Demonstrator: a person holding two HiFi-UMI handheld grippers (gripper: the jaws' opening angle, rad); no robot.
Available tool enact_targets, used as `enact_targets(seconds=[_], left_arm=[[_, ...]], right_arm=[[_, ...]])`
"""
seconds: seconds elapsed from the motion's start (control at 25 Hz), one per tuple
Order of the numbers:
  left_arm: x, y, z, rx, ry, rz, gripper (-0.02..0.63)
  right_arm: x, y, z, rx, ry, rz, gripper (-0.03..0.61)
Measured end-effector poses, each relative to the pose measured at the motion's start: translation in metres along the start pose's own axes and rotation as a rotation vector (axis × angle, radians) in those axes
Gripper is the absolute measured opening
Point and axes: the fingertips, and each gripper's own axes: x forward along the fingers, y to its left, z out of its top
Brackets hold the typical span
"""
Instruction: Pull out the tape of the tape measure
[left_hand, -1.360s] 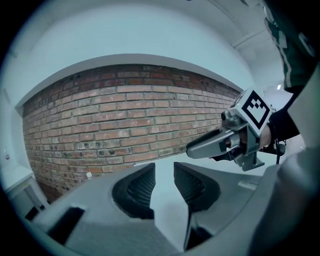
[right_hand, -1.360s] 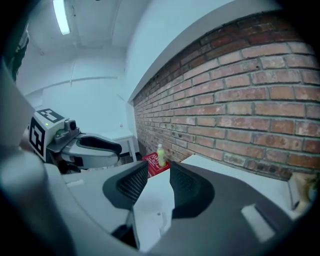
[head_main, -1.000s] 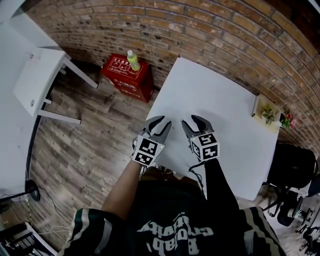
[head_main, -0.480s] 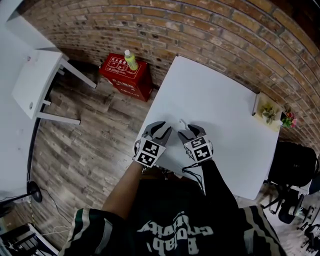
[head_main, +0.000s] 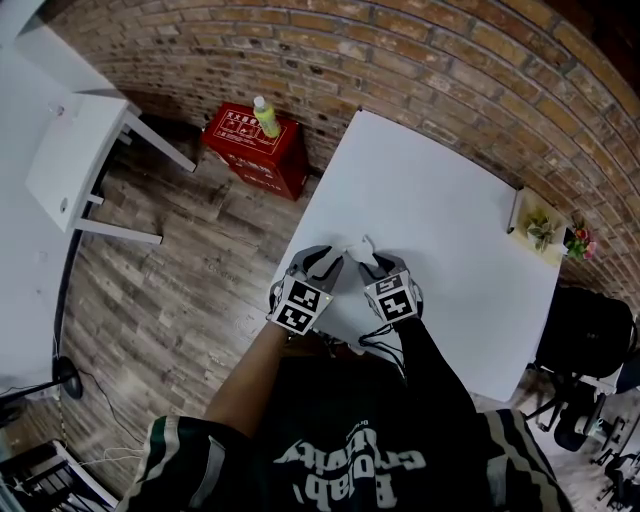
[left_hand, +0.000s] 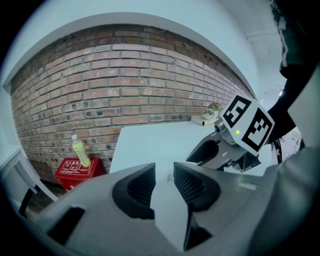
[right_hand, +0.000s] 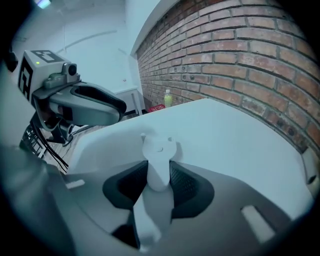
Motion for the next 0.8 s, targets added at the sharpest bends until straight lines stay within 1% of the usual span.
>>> enact_targets(seconds=[0.12, 0.24, 0.32, 0.48, 0.64, 0.8], left_arm=[[0.001, 0.000, -0.005, 0.008, 0.026, 0.002, 0.120], [0.005, -0.003, -0.012, 0.024, 0.056, -0.012, 0.120], [0.007, -0.006, -0.016, 0.039, 0.073, -0.023, 0.120], [0.008, -0.009, -0.020, 0.062, 0.101, -0.039, 0.120], [0.011, -0.013, -0.027, 0.073, 0.141, -0.065, 0.126], [0.012, -0.023, -0.030, 0.098, 0.161, -0.131, 0.126]], right_arm=[[-0.002, 0.000, 0.000, 0.020, 0.015, 0.015, 0.150], [-0.008, 0.004, -0.003, 0.050, 0.041, 0.054, 0.150], [-0.012, 0.008, -0.002, 0.053, 0.041, 0.087, 0.150], [-0.021, 0.016, 0.006, 0.032, 0.028, 0.159, 0.150], [-0.028, 0.022, 0.005, 0.005, 0.049, 0.226, 0.150], [-0.034, 0.027, 0.005, -0.034, 0.060, 0.249, 0.150]])
